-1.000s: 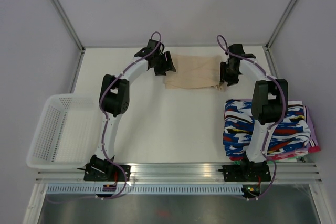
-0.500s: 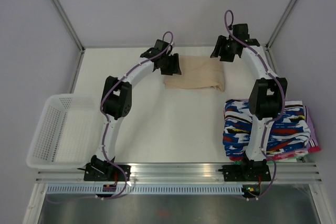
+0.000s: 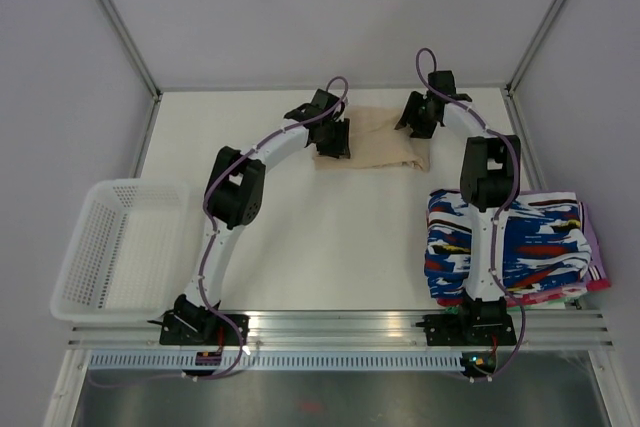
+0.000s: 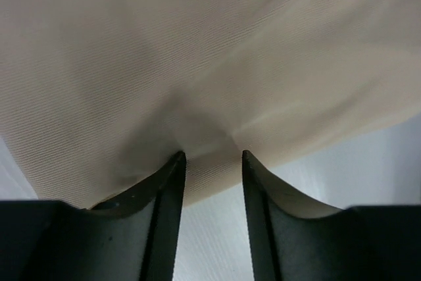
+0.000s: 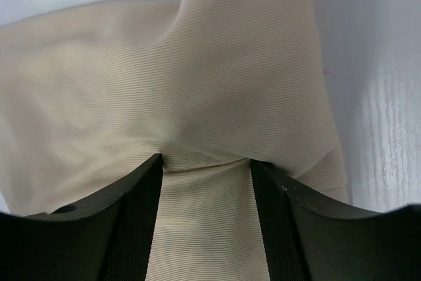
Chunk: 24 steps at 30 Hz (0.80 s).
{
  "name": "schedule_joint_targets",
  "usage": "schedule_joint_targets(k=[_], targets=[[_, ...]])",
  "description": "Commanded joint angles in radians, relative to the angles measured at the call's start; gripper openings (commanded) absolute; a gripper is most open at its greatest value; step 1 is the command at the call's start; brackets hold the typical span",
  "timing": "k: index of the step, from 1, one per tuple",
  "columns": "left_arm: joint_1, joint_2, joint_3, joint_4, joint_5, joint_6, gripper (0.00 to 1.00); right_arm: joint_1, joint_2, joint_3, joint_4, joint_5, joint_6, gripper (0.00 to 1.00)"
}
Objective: Fold and stack the trousers
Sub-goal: Fold the trousers, then neatly place the folded trousers to the corner
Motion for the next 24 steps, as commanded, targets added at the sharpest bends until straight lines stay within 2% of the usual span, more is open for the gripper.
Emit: schedule_joint_targets(k=[1,7,11,17,20,22,24], targets=[[0.002,0.049,0.024,-0.075,-0.077,0.025,0.44,-0.006,0.05,0.041,-0.013,0.093,-0.008,0.63],[0.002,0.061,0.03,-0.141,-0.121,0.018,0.32,-0.017,0.047,0.079,-0.051,0.116,-0.026,0.67],[0.004,0.035,-0.024,-0.169,-0.117,0.042,0.25,-0.034,0.047,0.125,-0.077,0.114,-0.038,0.7],[0.004,-0.045,-0.089,-0.188,-0.048,0.137,0.16,-0.075,0.029,0.194,-0.12,0.01,-0.081,0.72],[0.013,-0.112,-0.078,-0.19,0.021,0.165,0.17,-0.077,-0.02,0.194,-0.134,-0.03,-0.136,0.78],[0.022,-0.169,-0.052,-0.187,0.078,0.157,0.25,-0.077,-0.063,0.171,-0.149,-0.021,-0.164,0.85],[0.048,-0.2,-0.03,-0.17,0.135,0.119,0.39,-0.08,-0.089,0.113,-0.156,0.001,-0.181,0.91]])
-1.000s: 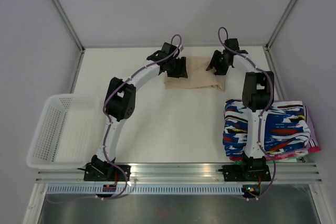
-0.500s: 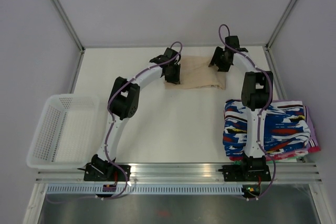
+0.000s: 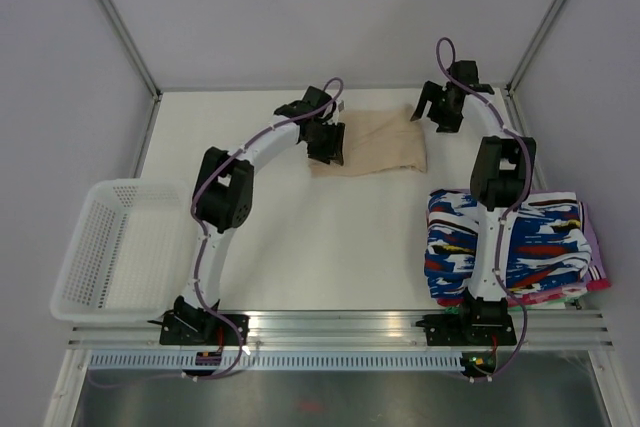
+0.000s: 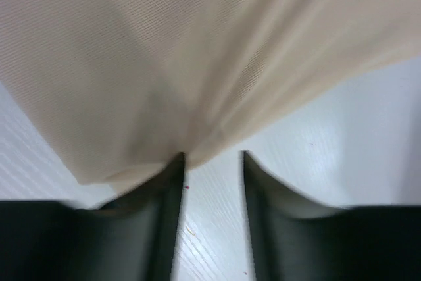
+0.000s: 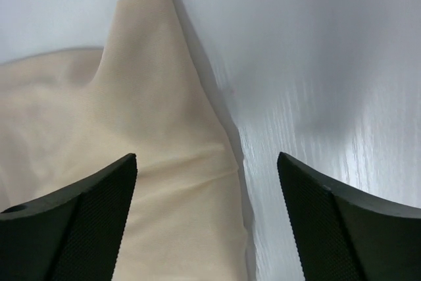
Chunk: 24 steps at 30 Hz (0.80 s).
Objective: Fold and stack the trousers
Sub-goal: Neatly place the folded trousers to the corner
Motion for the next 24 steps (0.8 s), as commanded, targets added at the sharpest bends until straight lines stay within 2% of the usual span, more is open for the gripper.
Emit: schedule_joint_targets(k=[1,3,6,8,14,21,24], targets=[[0.046,-0.16,0.052,-0.002,0.127,-0.008,0.55,0.004,-0.139,-0.059,-0.021,-0.01,-0.068,0.95],[0.094,-0.178,0.051,0.052,0.174,-0.091,0.72,-0.001,-0.16,-0.155,0.006,-0.078,-0.084,0.98],[0.179,-0.182,0.028,0.094,0.183,-0.243,0.78,-0.002,-0.173,-0.249,0.093,-0.203,-0.085,0.98],[0.241,-0.176,-0.041,0.121,0.193,-0.345,0.78,-0.001,-0.162,-0.275,0.13,-0.24,-0.069,0.98],[0.273,-0.157,-0.184,0.285,0.212,-0.427,0.77,-0.001,-0.072,-0.28,0.18,-0.247,-0.058,0.98],[0.267,-0.082,-0.21,0.471,0.221,-0.515,0.76,0.045,-0.047,-0.325,0.215,-0.309,-0.026,0.97],[0.25,-0.041,-0.184,0.471,0.207,-0.507,0.75,0.088,-0.039,-0.334,0.212,-0.304,-0.022,0.96]])
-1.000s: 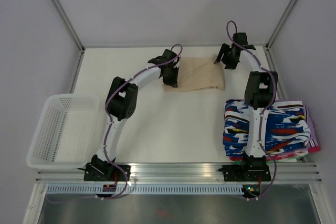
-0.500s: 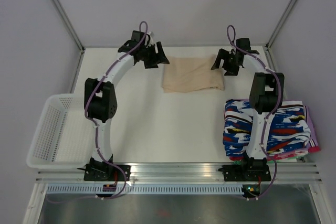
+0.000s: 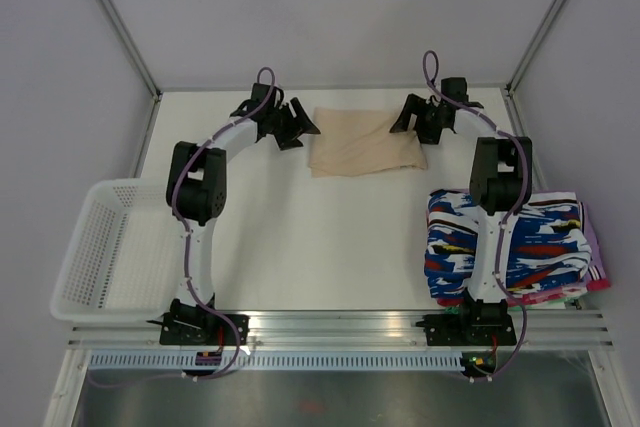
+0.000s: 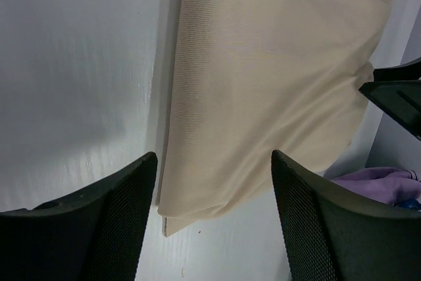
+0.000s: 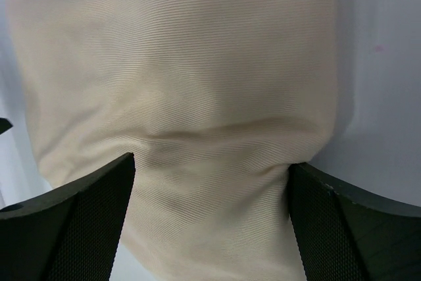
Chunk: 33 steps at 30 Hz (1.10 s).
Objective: Fold and stack the trousers
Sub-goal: Neatly place the folded trousers to the corner
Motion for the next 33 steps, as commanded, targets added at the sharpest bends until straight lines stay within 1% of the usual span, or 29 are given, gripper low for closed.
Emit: schedule_joint_targets(k=[1,3,7,8,10,11,13,14,15,16,17,19,20,21,22,23,28,33], targets=[[-0.015,0.044,0.038,0.068,0.005,-0.037,0.75,0.081,0.058,-0.042,-0.006,-0.021,0.014,0.96],[-0.03,0.067,0.058,0.042,-0.018,-0.014,0.75,0.095,0.063,-0.055,0.003,-0.01,0.026,0.93],[-0.05,0.096,0.055,-0.018,-0.115,-0.005,0.74,0.099,0.066,-0.107,0.013,0.013,0.059,0.86],[-0.05,0.104,0.055,-0.024,-0.121,-0.006,0.73,0.099,0.066,-0.113,0.013,0.016,0.065,0.81],[-0.053,0.128,0.058,-0.024,-0.129,-0.009,0.7,0.101,0.075,-0.125,0.016,0.02,0.079,0.74],[-0.055,0.135,0.06,-0.02,-0.13,-0.011,0.69,0.101,0.078,-0.125,0.014,0.022,0.085,0.64],[-0.056,0.15,0.06,-0.007,-0.13,-0.022,0.65,0.106,0.083,-0.13,0.017,0.022,0.094,0.52],[-0.058,0.153,0.058,0.006,-0.13,-0.023,0.58,0.107,0.086,-0.13,0.017,0.026,0.102,0.34],[-0.062,0.156,0.06,0.012,-0.133,-0.028,0.56,0.107,0.086,-0.128,0.017,0.033,0.105,0.29],[-0.064,0.161,0.06,0.02,-0.133,-0.028,0.5,0.11,0.084,-0.127,0.016,0.034,0.106,0.25],[-0.066,0.168,0.064,0.023,-0.132,-0.028,0.46,0.112,0.083,-0.122,0.016,0.034,0.109,0.15],[-0.07,0.175,0.065,0.025,-0.133,-0.031,0.39,0.113,0.077,-0.104,0.019,0.04,0.115,0.06],[-0.07,0.179,0.058,0.028,-0.133,-0.034,0.3,0.113,0.075,-0.096,0.023,0.04,0.12,0.0],[-0.07,0.181,0.055,0.032,-0.132,-0.038,0.25,0.113,0.074,-0.087,0.026,0.039,0.131,0.0],[-0.07,0.181,0.045,0.037,-0.132,-0.04,0.09,0.113,0.066,-0.072,0.045,0.036,0.14,0.0],[-0.07,0.175,0.039,0.043,-0.13,-0.045,0.02,0.113,0.062,-0.066,0.06,0.028,0.149,0.0],[-0.07,0.107,-0.014,0.074,-0.144,-0.029,0.02,0.112,0.017,-0.01,0.114,-0.032,0.21,0.0],[-0.07,-0.038,-0.054,0.069,-0.146,0.029,0.02,0.11,-0.076,0.004,0.109,-0.047,0.212,0.0]])
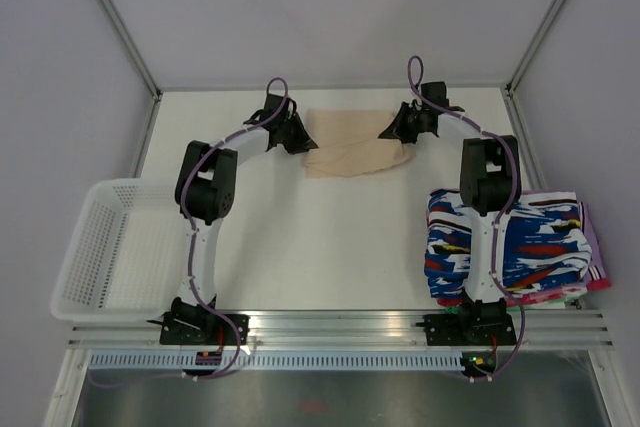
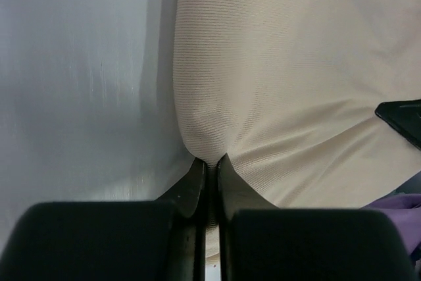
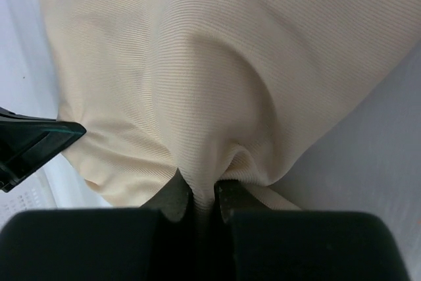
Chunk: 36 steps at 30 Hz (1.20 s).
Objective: Fold and stack the trousers
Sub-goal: Neatly place the folded trousers to the corner
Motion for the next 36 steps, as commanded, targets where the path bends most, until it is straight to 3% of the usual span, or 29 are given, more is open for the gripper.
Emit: schedule_joint_targets(k=[1,8,12,15,20,23,28,32,33,36], targets=[[-0.009,-0.162,-0.032,-0.041,-0.043,0.068,0.02,0.013,-0.125,0.058,-0.03,-0.01,0.014,0.0],[-0.007,-0.337,-0.038,-0.122,0.003,0.12,0.02,0.011,-0.357,0.111,-0.265,0.205,-0.03,0.0],[-0.018,-0.469,-0.137,-0.102,0.039,0.07,0.02,0.011,-0.536,0.183,-0.467,0.274,-0.046,0.0],[-0.061,-0.572,-0.144,-0.111,0.075,0.034,0.02,0.006,-0.648,0.254,-0.629,0.41,-0.072,0.0],[-0.241,-0.676,-0.024,-0.158,0.0,0.01,0.02,-0.087,-0.779,0.366,-0.824,0.518,-0.093,0.0],[-0.353,-0.701,0.055,-0.148,-0.073,-0.013,0.02,-0.161,-0.794,0.513,-1.035,0.616,-0.153,0.0],[-0.551,-0.678,0.042,-0.055,-0.148,-0.065,0.02,-0.193,-0.98,0.301,-1.105,0.91,-0.13,0.0],[-0.696,-0.64,0.036,-0.009,-0.257,-0.055,0.02,-0.208,-1.13,0.004,-1.058,1.01,-0.098,0.0],[-0.752,-0.626,0.033,-0.001,-0.291,-0.026,0.02,-0.211,-1.155,-0.055,-0.981,1.023,-0.106,0.0],[-0.8,-0.6,0.008,0.019,-0.372,-0.019,0.02,-0.228,-1.198,-0.184,-0.888,1.037,-0.104,0.0]])
